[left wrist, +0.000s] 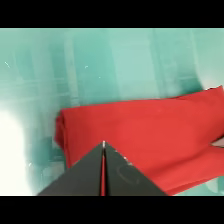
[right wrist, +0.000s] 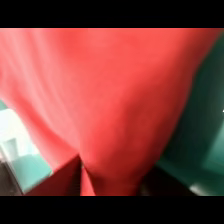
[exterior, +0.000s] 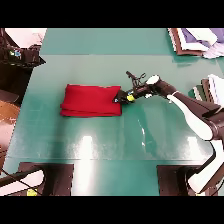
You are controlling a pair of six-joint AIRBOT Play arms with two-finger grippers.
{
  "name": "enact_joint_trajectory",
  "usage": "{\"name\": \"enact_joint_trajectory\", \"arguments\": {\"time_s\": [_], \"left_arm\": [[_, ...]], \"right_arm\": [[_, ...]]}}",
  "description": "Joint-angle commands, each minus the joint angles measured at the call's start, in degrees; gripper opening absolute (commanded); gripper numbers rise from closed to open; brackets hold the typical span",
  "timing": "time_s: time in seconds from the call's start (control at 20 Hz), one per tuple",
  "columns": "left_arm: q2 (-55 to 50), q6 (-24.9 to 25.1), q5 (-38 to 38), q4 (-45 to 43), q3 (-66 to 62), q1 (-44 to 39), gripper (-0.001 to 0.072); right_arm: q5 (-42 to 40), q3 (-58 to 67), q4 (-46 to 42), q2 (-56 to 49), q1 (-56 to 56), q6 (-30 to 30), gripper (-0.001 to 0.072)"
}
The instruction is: Fold the shirts.
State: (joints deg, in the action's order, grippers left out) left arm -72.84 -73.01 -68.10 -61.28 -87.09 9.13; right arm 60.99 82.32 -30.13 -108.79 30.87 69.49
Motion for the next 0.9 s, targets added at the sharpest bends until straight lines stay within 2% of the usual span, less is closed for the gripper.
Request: {"name": "enact_joint_trajectory", "arguments": {"time_s": [0.0,0.1,0.25,0.35,0.55,0.85], "left_arm": [[-0.02,-0.04,-0.59,0.09,0.02,0.02,0.0027],[-0.02,-0.04,-1.44,1.29,0.31,0.02,0.0027],[-0.02,-0.04,-2.03,2.54,1.70,-1.36,0.0027],[-0.02,-0.02,-1.60,2.51,2.95,-4.48,0.0027],[-0.07,-0.02,3.87,2.51,4.68,-12.22,0.0027],[-0.15,-0.09,10.67,2.60,4.66,-20.57,0.0027]], "right_arm": [[0.26,4.04,1.46,-1.51,1.46,-0.20,0.0062],[0.72,5.35,1.44,-1.03,0.26,-0.15,0.0019],[1.33,5.53,-0.09,2.97,-4.63,1.29,0.0018],[2.49,5.53,-4.94,7.19,-9.51,2.95,0.0018],[6.47,5.53,-14.21,16.39,-22.40,4.63,0.0018],[5.31,5.53,-16.48,23.65,-43.76,3.87,0.0018]]}}
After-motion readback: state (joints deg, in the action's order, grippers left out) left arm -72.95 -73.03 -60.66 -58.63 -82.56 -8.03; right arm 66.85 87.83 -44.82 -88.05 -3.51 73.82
